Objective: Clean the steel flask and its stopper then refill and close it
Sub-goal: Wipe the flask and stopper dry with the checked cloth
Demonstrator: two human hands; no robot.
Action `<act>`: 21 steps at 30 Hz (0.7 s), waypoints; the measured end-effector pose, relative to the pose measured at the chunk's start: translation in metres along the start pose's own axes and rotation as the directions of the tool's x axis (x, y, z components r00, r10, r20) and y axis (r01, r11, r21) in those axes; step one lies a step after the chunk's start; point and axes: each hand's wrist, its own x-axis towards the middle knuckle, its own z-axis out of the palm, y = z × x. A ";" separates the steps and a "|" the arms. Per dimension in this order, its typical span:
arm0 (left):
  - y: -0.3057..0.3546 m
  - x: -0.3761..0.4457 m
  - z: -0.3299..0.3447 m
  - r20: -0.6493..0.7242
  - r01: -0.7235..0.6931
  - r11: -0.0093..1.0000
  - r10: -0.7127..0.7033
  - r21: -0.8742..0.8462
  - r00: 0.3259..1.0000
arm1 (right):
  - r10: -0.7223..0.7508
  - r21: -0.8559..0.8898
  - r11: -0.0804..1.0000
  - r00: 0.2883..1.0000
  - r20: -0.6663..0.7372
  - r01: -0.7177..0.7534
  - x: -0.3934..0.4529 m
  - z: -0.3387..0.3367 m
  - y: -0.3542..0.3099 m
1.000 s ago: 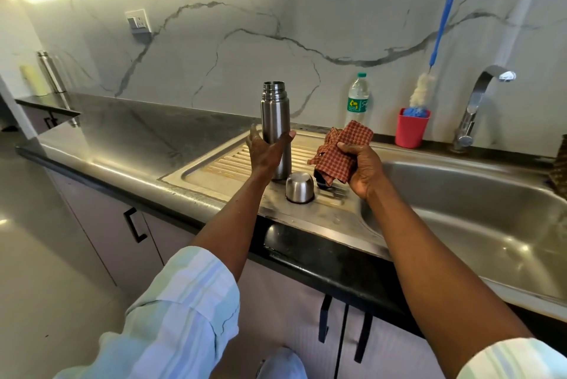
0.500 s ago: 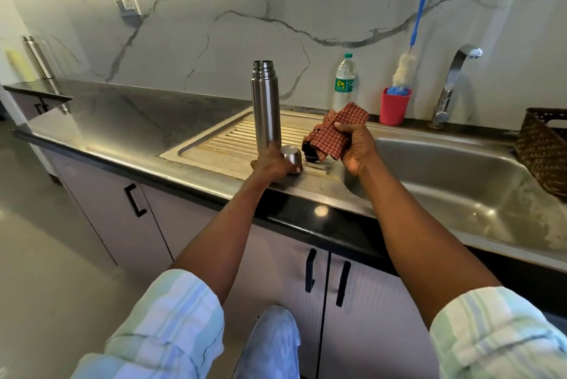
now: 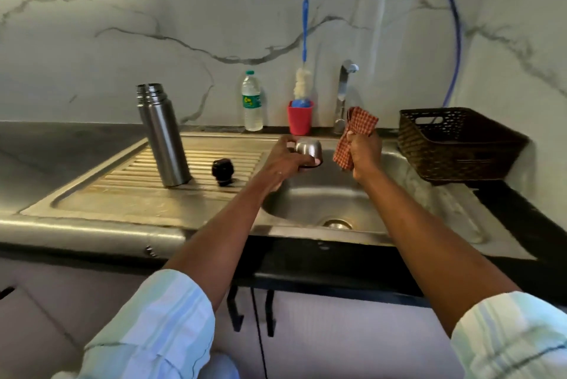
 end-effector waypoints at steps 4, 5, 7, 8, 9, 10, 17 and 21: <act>-0.009 0.031 0.046 0.105 -0.057 0.972 0.034 0.229 0.994 | 0.141 0.053 0.988 0.990 0.023 -0.142 0.009 -0.019 0.016; -0.012 0.036 0.054 0.124 -0.069 0.972 0.041 0.226 0.991 | 0.157 0.060 0.985 0.987 0.039 -0.159 0.013 -0.019 0.018; -0.018 0.041 0.066 0.123 -0.079 0.988 0.063 0.133 0.990 | 0.131 -0.007 0.991 0.989 0.071 -0.130 0.019 -0.015 0.021; -0.023 0.045 0.070 0.122 -0.072 0.995 0.063 0.070 0.991 | 0.096 -0.065 0.994 0.992 0.084 -0.091 0.023 -0.012 0.024; -0.027 0.049 0.070 0.116 -0.061 0.998 0.059 0.010 0.991 | 0.064 -0.132 0.990 0.993 0.098 -0.051 0.025 -0.009 0.028; -0.031 0.052 0.069 0.100 -0.041 0.998 0.046 -0.045 0.994 | 0.036 -0.197 0.980 0.993 0.111 -0.013 0.026 -0.005 0.033; -0.028 0.047 0.059 -0.051 0.053 0.971 -0.066 -0.235 0.996 | -0.181 -0.447 0.848 0.949 0.259 0.284 0.023 0.020 0.054; -0.024 0.035 0.066 0.104 -0.034 0.996 0.042 -0.083 0.994 | 0.043 -0.290 0.957 0.985 0.168 0.008 0.028 -0.002 0.042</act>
